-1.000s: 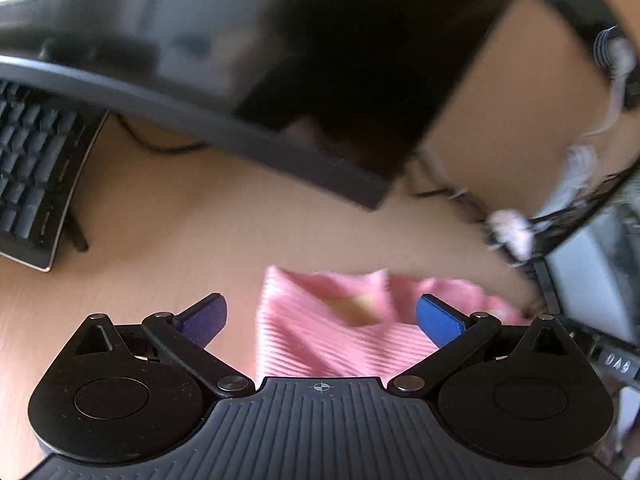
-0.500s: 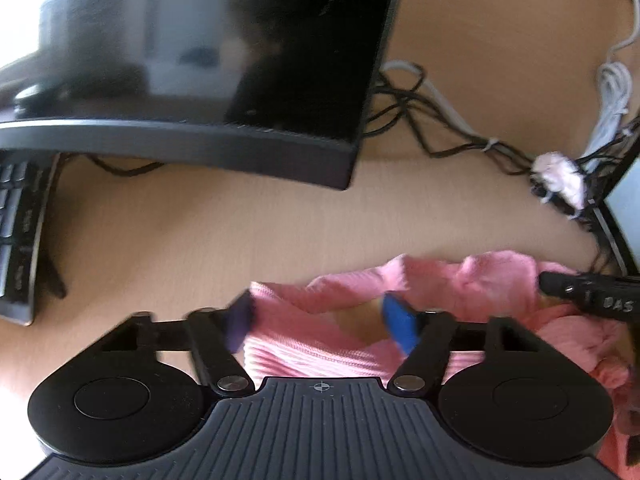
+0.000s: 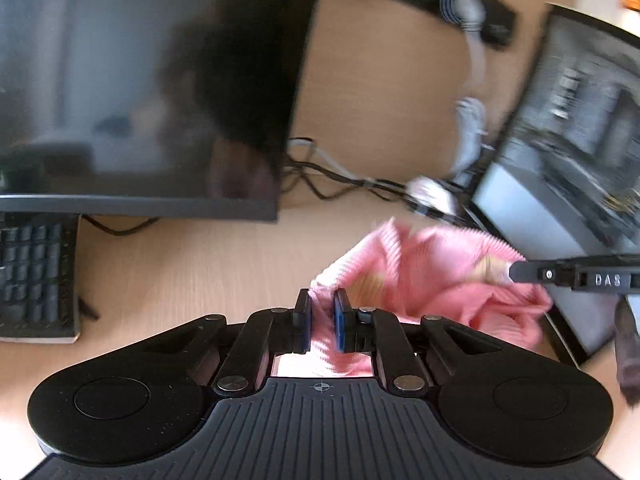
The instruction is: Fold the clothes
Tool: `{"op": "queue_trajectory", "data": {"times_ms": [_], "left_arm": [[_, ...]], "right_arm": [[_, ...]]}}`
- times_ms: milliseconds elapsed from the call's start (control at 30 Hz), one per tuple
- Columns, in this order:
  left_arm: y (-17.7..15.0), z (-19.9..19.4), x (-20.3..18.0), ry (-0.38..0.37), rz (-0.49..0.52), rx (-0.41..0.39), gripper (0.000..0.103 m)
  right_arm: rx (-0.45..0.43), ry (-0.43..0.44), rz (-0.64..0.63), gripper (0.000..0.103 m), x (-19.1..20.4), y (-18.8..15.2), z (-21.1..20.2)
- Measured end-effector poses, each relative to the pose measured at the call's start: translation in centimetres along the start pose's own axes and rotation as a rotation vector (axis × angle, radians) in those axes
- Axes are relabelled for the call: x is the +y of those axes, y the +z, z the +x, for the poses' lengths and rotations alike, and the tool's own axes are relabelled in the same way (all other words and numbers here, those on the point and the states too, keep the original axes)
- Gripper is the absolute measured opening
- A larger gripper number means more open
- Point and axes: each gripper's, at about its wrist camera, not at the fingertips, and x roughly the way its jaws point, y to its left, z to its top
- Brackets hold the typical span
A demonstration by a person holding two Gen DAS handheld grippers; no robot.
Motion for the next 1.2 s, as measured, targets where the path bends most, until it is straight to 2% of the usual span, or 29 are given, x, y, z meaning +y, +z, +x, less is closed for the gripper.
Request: {"op": "queue_trajectory", "data": {"times_ms": [100,233,333,367,400,467,533,600,633,667,700,733,767,867,933,1033,1133,1200], "left_arm": [[-3.2,-1.6,-0.2,-0.007,0.029,0.079,0.013],[-7.6,-1.6,0.0,-0.005,0.052,0.215,0.015],[-8.2,-3.5,0.4,-0.06,0.089,0.255,0.018],[-8.0,-4.6,0.9,-0.092,0.1,0.252,0.026],[-7.2,-5.8,1.1,-0.121,0.104,0.224,0.032],[-5.4,-8.0,1.3,-0.176,0.108,0.151,0.049],[-2.4,-9.6,0.7,-0.225,0.111,0.034,0.062],[1.0,-8.9,-0.6,-0.269,0.109,-0.08,0.081],[2.2,-7.3,-1.4,-0.29,0.107,-0.097,0.084],[3.1,-5.3,-2.3,-0.309,0.105,-0.099,0.087],[4.1,-3.2,-3.2,-0.329,0.102,-0.102,0.084],[3.9,-1.7,-3.8,-0.343,0.09,-0.061,0.081],[3.3,-0.4,-4.3,-0.354,0.074,-0.003,0.075],[0.1,1.8,-5.3,-0.379,0.076,0.129,0.076],[-3.0,2.2,-5.0,-0.364,0.076,0.217,0.076],[-6.7,2.4,-4.2,-0.299,0.084,0.334,0.072],[-6.9,0.5,-3.6,-0.219,0.093,0.343,0.071],[-6.0,-0.6,-3.8,-0.129,0.082,0.333,0.079]], "right_arm": [[0.067,-0.017,0.002,0.01,-0.1,-3.9,-1.5],[0.178,-0.092,0.038,0.01,-1.3,-8.7,-0.4],[0.196,-0.135,0.009,0.008,-1.7,-10.4,-1.0],[0.189,-0.142,-0.008,0.008,-1.7,-10.6,-1.7],[0.173,-0.145,-0.034,0.008,-1.6,-10.4,-2.8],[0.132,-0.152,-0.087,0.009,-1.1,-9.5,-5.3],[0.051,-0.129,-0.119,0.012,0.2,-7.3,-6.2],[-0.037,-0.099,-0.149,0.026,1.6,-4.9,-6.9],[-0.08,-0.084,-0.163,0.029,2.3,-3.7,-7.2],[-0.102,-0.062,-0.168,0.037,2.9,-2.7,-6.4],[-0.112,-0.036,-0.168,0.045,3.5,-1.7,-5.0],[-0.123,-0.011,-0.167,0.046,4.2,-0.7,-3.6],[-0.099,-0.009,-0.178,0.047,4.5,-0.5,-2.0],[0.031,-0.047,-0.224,0.047,4.2,-2.9,1.4],[0.098,-0.061,-0.192,0.047,3.0,-5.7,2.1],[0.118,-0.058,-0.18,0.048,2.4,-9.1,1.9],[0.129,-0.091,-0.249,0.05,3.1,-9.6,1.1],[0.112,-0.094,-0.216,0.05,3.2,-8.5,0.1]]}}
